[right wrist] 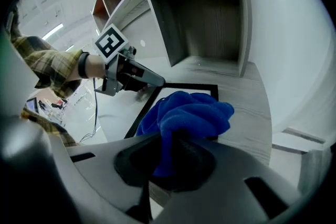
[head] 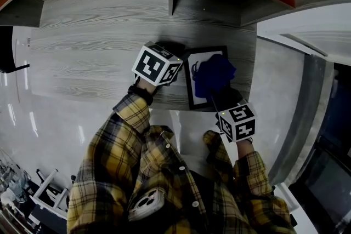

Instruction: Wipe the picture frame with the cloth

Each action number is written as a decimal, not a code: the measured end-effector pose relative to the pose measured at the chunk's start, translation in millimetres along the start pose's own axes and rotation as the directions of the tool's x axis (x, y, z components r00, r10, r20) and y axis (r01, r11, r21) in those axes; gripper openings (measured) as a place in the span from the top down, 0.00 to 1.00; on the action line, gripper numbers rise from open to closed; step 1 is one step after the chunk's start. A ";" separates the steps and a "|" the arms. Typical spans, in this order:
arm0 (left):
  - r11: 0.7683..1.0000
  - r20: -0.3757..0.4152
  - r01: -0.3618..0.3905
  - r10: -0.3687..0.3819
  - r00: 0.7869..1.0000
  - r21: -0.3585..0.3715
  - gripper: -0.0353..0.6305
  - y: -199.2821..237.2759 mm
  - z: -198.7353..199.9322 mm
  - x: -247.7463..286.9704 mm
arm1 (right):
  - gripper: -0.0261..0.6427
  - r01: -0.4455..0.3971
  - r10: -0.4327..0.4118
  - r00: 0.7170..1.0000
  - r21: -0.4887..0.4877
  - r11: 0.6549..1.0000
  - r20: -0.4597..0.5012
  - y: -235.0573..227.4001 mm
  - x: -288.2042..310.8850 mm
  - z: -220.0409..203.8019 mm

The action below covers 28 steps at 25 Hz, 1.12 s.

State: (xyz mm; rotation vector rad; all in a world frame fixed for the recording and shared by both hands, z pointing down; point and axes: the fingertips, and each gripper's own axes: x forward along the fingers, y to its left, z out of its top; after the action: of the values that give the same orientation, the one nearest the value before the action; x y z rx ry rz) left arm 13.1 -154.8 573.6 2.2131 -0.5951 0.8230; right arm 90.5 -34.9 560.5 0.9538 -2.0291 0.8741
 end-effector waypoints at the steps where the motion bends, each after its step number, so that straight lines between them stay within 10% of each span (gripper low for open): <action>1: 1.000 0.000 0.000 0.000 1.000 0.000 0.82 0.3 -0.3 0.1 | 0.89 -0.006 0.006 1.000 0.005 1.000 -0.012 2.9 -2.8 -6.6; 12: 1.000 -0.003 0.005 -0.005 1.000 -0.006 0.82 1.2 -0.6 0.8 | 0.89 -0.052 0.055 0.998 0.068 0.996 -0.042 20.6 -24.9 -36.9; 22: 1.000 0.003 -0.002 0.002 1.000 0.005 0.82 0.6 0.3 0.3 | 0.89 -0.016 0.006 0.957 0.032 0.999 0.290 -20.0 -68.1 103.0; 28: 1.000 0.004 -0.004 0.004 1.000 0.007 0.82 0.2 -0.1 0.1 | 0.89 0.056 -0.064 0.955 0.034 0.998 0.288 -60.4 -20.5 127.0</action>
State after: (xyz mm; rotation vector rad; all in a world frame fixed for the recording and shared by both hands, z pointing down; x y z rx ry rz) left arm 13.1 -154.9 573.8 2.2206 -0.5996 0.8241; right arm 110.0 -159.5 494.9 1.2108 -2.2238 0.7650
